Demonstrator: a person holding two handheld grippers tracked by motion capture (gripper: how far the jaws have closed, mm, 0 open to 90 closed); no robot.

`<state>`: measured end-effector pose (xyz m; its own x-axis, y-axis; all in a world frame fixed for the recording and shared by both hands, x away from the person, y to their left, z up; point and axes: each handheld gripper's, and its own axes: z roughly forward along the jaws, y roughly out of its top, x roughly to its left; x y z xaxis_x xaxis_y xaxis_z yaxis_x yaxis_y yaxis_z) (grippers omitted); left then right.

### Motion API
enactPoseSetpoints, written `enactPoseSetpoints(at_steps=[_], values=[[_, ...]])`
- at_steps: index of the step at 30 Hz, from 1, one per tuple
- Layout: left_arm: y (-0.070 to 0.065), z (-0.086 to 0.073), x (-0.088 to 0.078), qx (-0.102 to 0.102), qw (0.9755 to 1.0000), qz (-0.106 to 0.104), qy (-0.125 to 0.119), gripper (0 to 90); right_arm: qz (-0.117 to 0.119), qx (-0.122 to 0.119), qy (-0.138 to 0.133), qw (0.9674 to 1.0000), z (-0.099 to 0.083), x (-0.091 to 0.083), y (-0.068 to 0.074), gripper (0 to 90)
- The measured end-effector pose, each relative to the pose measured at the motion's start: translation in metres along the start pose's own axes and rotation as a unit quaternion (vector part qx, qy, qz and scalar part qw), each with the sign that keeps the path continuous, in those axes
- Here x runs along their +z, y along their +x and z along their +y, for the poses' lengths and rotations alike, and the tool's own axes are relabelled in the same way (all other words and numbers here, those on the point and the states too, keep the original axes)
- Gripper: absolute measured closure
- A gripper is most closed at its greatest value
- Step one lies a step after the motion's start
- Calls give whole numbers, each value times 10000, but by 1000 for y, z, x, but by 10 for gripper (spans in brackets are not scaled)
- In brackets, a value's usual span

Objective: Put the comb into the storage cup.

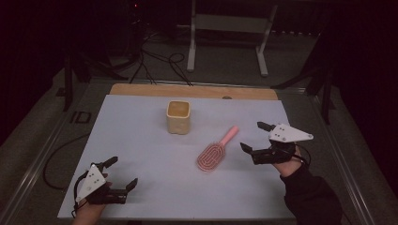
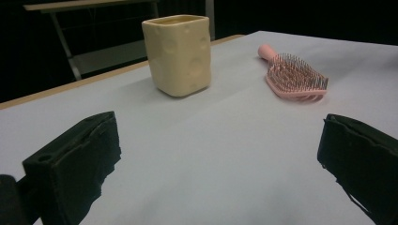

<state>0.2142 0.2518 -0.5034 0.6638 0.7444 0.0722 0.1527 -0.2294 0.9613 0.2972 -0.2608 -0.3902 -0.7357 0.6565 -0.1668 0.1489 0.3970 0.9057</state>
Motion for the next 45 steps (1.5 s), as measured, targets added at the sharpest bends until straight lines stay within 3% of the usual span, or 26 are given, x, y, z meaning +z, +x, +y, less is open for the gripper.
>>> enactPoseSetpoints(at_steps=[8,16,28,45], values=[[1,0,-1,0,10000,12,-12,0,100,15,-48,9999,7,16,-10,86],[1,0,-1,6,10000,-5,1,0,150,-111,150,9997,10,38,-14,85],[0,-1,-2,5,10000,-4,-15,0,461,49,375,9982,5,70,-22,86],[0,-1,-3,7,10000,-10,-25,0,623,228,802,9946,-8,107,-37,91]])
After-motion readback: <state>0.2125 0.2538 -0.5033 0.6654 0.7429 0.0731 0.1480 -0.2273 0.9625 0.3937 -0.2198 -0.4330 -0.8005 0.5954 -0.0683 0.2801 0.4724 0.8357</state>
